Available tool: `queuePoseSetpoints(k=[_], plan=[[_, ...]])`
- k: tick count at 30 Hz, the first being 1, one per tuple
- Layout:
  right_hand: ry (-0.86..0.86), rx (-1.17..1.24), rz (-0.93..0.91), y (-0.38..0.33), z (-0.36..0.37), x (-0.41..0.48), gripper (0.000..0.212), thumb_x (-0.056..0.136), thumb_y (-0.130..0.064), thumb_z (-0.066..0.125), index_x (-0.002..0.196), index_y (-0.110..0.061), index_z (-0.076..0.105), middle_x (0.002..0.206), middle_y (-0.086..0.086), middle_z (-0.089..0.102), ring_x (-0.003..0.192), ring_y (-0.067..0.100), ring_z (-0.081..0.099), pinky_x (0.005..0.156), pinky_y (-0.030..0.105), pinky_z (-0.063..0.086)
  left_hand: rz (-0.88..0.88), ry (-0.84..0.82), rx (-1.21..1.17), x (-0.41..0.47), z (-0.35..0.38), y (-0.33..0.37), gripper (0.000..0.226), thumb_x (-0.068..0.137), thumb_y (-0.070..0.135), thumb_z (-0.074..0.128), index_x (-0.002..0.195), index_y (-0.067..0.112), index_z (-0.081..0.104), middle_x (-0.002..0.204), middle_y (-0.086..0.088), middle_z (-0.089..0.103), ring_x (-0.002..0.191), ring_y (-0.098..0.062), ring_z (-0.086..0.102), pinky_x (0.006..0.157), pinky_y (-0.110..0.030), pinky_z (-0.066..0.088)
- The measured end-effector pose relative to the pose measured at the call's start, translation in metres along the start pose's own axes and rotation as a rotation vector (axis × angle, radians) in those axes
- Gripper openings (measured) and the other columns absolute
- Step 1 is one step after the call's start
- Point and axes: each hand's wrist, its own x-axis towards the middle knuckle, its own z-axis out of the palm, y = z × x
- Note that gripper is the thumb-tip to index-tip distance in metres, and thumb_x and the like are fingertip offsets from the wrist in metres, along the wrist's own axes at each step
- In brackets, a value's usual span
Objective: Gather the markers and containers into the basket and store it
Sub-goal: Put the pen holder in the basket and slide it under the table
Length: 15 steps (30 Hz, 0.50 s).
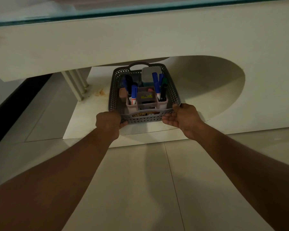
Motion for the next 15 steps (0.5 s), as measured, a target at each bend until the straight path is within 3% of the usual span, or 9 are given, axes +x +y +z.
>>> queuePoseSetpoints(k=[7, 10, 15], plan=[[-0.003, 0.003, -0.017, 0.0054, -0.0037, 0.0047, 0.036, 0.103, -0.022, 0.044, 0.133, -0.002, 0.044, 0.090, 0.020, 0.069, 0.070, 0.024, 0.073, 0.070, 0.037, 0.062, -0.003, 0.000, -0.004, 0.0025, -0.0006, -0.0031, 0.017, 0.093, 0.009, 0.061, 0.106, 0.003, 0.053, 0.102, -0.014, 0.059, 0.089, -0.031, 0.068, 0.065, -0.038, 0.061], [-0.008, 0.000, -0.025, 0.0069, -0.0049, 0.0055, 0.036, 0.103, -0.022, 0.044, 0.133, -0.002, 0.044, 0.092, 0.020, 0.069, 0.073, 0.024, 0.073, 0.073, 0.039, 0.061, -0.002, 0.011, -0.013, 0.0030, 0.0002, -0.0039, 0.016, 0.093, 0.009, 0.061, 0.106, 0.004, 0.053, 0.094, -0.011, 0.058, 0.086, -0.030, 0.068, 0.071, -0.040, 0.062], [0.004, 0.003, -0.023, 0.0088, -0.0065, 0.0074, 0.036, 0.103, -0.020, 0.044, 0.135, -0.003, 0.044, 0.096, 0.022, 0.069, 0.080, 0.028, 0.072, 0.077, 0.041, 0.061, -0.009, 0.033, -0.005, 0.0040, 0.0012, -0.0028, 0.013, 0.092, 0.007, 0.062, 0.101, 0.004, 0.052, 0.100, -0.014, 0.058, 0.090, -0.033, 0.068, 0.077, -0.043, 0.061]])
